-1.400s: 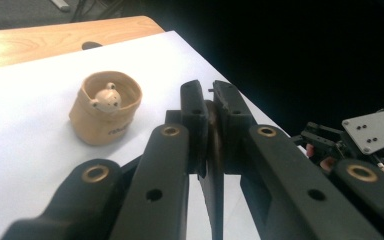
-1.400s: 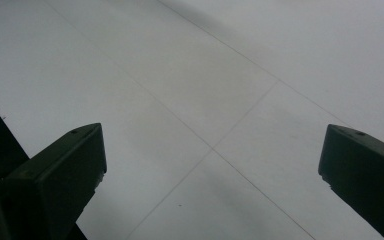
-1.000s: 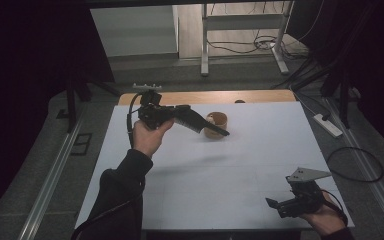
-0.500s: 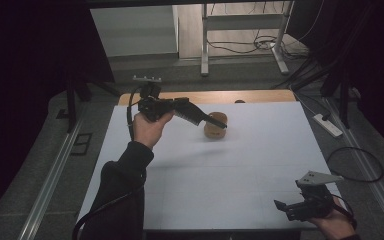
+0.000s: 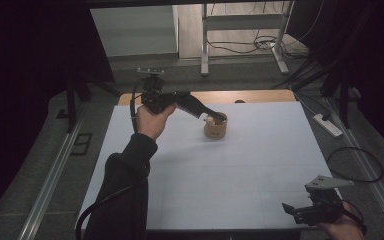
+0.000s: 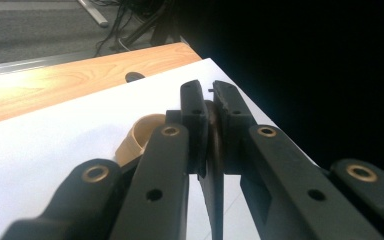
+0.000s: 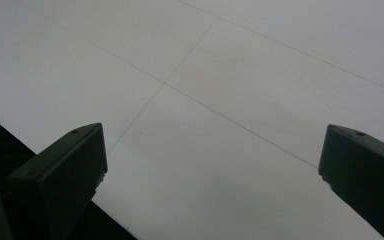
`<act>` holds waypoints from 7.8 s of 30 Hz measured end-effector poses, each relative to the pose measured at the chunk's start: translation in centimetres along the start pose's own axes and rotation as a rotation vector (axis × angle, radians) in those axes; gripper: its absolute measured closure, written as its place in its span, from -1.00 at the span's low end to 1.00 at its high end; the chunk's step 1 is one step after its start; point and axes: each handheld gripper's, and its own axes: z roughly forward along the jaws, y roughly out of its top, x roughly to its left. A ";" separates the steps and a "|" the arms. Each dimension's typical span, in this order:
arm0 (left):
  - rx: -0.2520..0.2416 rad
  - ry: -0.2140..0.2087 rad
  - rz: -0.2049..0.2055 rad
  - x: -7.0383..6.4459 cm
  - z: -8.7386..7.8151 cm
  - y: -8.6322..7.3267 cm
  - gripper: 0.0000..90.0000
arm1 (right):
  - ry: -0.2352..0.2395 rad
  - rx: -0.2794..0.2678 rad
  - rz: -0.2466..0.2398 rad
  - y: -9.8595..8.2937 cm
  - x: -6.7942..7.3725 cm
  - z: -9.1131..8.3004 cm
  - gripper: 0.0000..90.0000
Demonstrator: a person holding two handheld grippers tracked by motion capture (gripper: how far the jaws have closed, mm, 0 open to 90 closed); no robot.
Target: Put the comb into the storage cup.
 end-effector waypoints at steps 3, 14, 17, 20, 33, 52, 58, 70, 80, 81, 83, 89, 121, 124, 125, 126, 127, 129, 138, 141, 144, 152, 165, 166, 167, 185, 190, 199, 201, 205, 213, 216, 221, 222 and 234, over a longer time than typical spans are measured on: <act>0.004 0.015 -0.002 0.1 0.4 0.3 0.86 | -0.013 0.002 0.013 -0.3 -0.2 -0.3 -1.00; 0.015 0.052 -0.008 0.6 1.5 1.2 0.86 | -0.038 -0.011 0.037 -1.0 -0.3 -1.3 -1.00; 0.021 0.065 -0.009 0.7 1.8 1.3 0.86 | -0.042 -0.012 0.039 -1.2 -0.2 -1.5 -1.00; 0.028 0.073 -0.012 0.9 2.1 1.4 0.86 | -0.046 -0.013 0.033 -1.3 -0.2 -1.7 -1.00; 0.049 0.104 -0.028 1.7 3.1 1.7 0.86 | -0.054 -0.022 0.036 -1.6 -0.1 -2.1 -1.00; 0.090 0.117 -0.042 2.5 5.2 1.6 0.86 | -0.050 -0.019 0.036 -1.6 -0.1 -2.1 -1.00; 0.102 0.118 -0.046 2.7 5.7 1.5 0.86 | -0.047 -0.015 0.035 -1.6 -0.1 -2.0 -1.00; 0.122 0.122 -0.053 3.1 6.7 1.3 0.86 | -0.041 -0.008 0.033 -1.6 -0.1 -2.0 -1.00; 0.133 0.123 -0.064 3.5 7.5 1.0 0.86 | -0.039 -0.004 0.026 -1.6 0.0 -2.0 -1.00; 0.133 0.122 -0.066 3.5 7.6 1.0 0.86 | -0.038 -0.004 0.026 -1.6 0.0 -2.0 -1.00; 0.135 0.121 -0.067 3.6 7.8 0.9 0.86 | -0.038 -0.003 0.025 -1.6 0.0 -2.0 -1.00; 0.139 0.122 -0.070 3.7 8.2 0.8 0.86 | -0.037 -0.002 0.022 -1.6 0.0 -1.9 -1.00; 0.077 0.166 -0.083 4.8 8.0 0.0 0.52 | -0.037 0.009 0.008 -1.6 0.1 -1.8 -1.00; 0.072 0.186 -0.064 4.8 8.0 -0.1 0.35 | -0.036 0.009 0.007 -1.6 0.2 -1.8 -1.00; 0.070 0.194 -0.054 4.8 8.0 -0.2 0.29 | -0.036 0.009 0.007 -1.6 0.2 -1.8 -1.00; 0.069 0.196 -0.049 4.8 8.0 -0.2 0.26 | -0.036 0.010 0.006 -1.6 0.2 -1.8 -1.00; 0.067 0.201 -0.041 4.8 8.0 -0.3 0.22 | -0.036 0.010 0.006 -1.5 0.2 -1.8 -1.00; 0.061 0.211 -0.025 4.8 8.0 -0.4 0.11 | -0.035 0.011 0.004 -1.5 0.2 -1.8 -1.00; 0.066 0.284 0.077 4.2 8.0 -0.5 -0.34 | -0.035 0.013 0.000 -1.5 0.2 -1.8 -1.00; 0.077 0.305 0.111 4.0 8.0 -0.5 -0.50 | -0.035 0.014 -0.001 -1.5 0.2 -1.8 -1.00; 0.081 0.323 0.135 3.8 8.1 -0.6 -0.66 | -0.036 0.013 -0.001 -1.5 0.2 -1.8 -1.00; 0.086 0.318 0.195 3.1 7.8 -0.7 -0.90 | -0.035 0.012 0.004 -1.5 0.2 -1.8 -1.00; 0.059 0.297 0.225 2.4 6.9 -1.3 -0.99 | -0.038 0.016 0.002 -1.5 0.2 -1.8 -1.00; 0.061 0.296 0.226 2.4 6.8 -1.4 -0.99 | -0.038 0.016 0.002 -1.5 0.2 -1.8 -1.00; 0.060 0.292 0.228 2.4 6.8 -1.5 -1.00 | -0.038 0.016 0.001 -1.5 0.2 -1.8 -1.00; 0.027 0.254 0.235 2.6 5.6 -3.0 -1.00 | -0.039 0.022 -0.010 -1.5 0.3 -1.7 -1.00; 0.021 0.219 0.226 3.0 5.3 -3.4 -1.00 | -0.038 0.022 -0.014 -1.5 0.4 -1.7 -1.00; 0.024 0.209 0.232 3.1 4.7 -4.1 -1.00 | -0.040 0.024 -0.016 -1.5 0.4 -1.7 -1.00; 0.020 0.215 0.238 3.0 4.5 -4.3 -1.00 | -0.041 0.024 -0.016 -1.5 0.4 -1.7 -1.00; 0.020 0.214 0.243 2.9 4.3 -4.7 -1.00 | -0.042 0.025 -0.017 -1.5 0.4 -1.7 -1.00; 0.020 0.225 0.252 2.9 4.1 -5.9 -1.00 | -0.044 0.022 -0.015 -1.5 0.4 -1.7 -1.00; 0.025 0.228 0.254 3.0 3.9 -6.3 -1.00 | -0.043 0.021 -0.013 -1.5 0.4 -1.7 -1.00; 0.033 0.217 0.254 3.1 3.8 -7.0 -1.00 | -0.043 0.022 -0.012 -1.5 0.4 -1.7 -1.00; 0.034 0.219 0.259 3.1 3.8 -7.2 -1.00 | -0.042 0.023 -0.012 -1.5 0.4 -1.7 -1.00; 0.052 0.235 0.266 3.3 3.6 -8.8 -1.00 | -0.045 0.024 -0.012 -1.5 0.4 -1.7 -1.00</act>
